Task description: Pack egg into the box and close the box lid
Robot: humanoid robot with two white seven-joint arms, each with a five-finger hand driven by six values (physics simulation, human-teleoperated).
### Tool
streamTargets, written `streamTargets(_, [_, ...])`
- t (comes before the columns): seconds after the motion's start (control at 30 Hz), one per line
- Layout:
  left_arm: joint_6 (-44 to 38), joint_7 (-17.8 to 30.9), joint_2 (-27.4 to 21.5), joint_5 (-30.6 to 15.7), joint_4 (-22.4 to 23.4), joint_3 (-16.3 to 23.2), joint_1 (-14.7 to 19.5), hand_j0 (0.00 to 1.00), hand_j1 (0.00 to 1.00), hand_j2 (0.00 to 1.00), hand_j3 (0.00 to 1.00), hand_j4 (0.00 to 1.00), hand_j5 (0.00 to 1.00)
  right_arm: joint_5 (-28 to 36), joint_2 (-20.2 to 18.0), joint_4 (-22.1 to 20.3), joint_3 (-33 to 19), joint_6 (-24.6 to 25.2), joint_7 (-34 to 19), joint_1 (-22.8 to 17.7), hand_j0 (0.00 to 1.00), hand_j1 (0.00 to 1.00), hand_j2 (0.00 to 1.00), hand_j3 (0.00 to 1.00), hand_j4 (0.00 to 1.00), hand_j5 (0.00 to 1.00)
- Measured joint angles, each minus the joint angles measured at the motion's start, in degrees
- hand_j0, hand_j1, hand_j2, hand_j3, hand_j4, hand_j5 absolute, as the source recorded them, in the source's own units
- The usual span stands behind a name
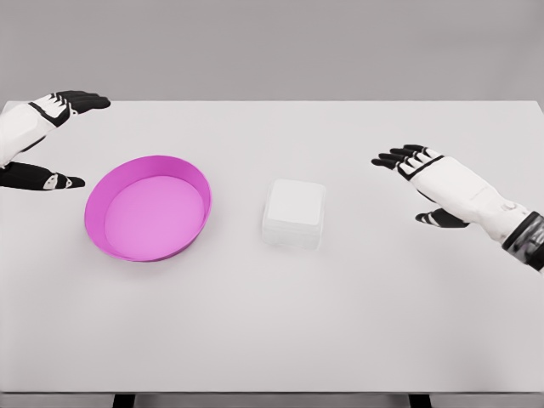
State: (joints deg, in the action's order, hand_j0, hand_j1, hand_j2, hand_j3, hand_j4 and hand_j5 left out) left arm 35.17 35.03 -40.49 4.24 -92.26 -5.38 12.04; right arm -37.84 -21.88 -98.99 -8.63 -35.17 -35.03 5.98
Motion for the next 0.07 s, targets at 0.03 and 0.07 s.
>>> streamTargets(0.03, [0.00,0.00,0.01,0.02,0.00,0.03,0.00,1.00,1.00,1.00,1.00,1.00,1.00,0.00,0.00,0.01,-0.04,0.00,0.00,0.00,1.00,1.00,1.00,1.00,1.00,1.00])
streamTargets(0.07, [0.00,0.00,0.01,0.04,-0.01,0.05,0.00,1.00,1.00,1.00,1.00,1.00,1.00,0.01,0.01,0.03,-0.07,0.00,0.00,0.00,1.00,1.00,1.00,1.00,1.00,1.00])
